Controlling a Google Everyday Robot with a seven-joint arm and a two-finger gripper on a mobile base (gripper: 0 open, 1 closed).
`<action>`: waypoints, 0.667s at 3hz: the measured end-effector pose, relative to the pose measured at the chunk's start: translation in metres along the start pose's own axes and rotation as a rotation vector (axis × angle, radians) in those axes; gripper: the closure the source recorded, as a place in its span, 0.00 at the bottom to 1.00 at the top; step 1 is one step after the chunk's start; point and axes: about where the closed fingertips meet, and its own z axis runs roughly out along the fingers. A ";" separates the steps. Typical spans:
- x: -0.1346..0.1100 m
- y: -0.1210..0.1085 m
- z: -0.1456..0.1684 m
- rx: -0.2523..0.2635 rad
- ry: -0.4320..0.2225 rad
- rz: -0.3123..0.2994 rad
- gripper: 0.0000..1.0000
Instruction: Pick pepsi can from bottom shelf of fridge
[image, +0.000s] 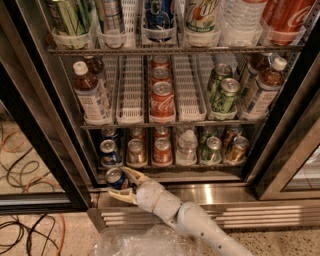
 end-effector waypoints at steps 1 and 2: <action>-0.001 0.006 -0.018 -0.029 -0.017 0.014 1.00; -0.009 0.016 -0.030 -0.057 -0.041 0.017 1.00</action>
Offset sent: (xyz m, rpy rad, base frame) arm -0.0507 -0.0239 0.0061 0.0485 -0.0242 0.0963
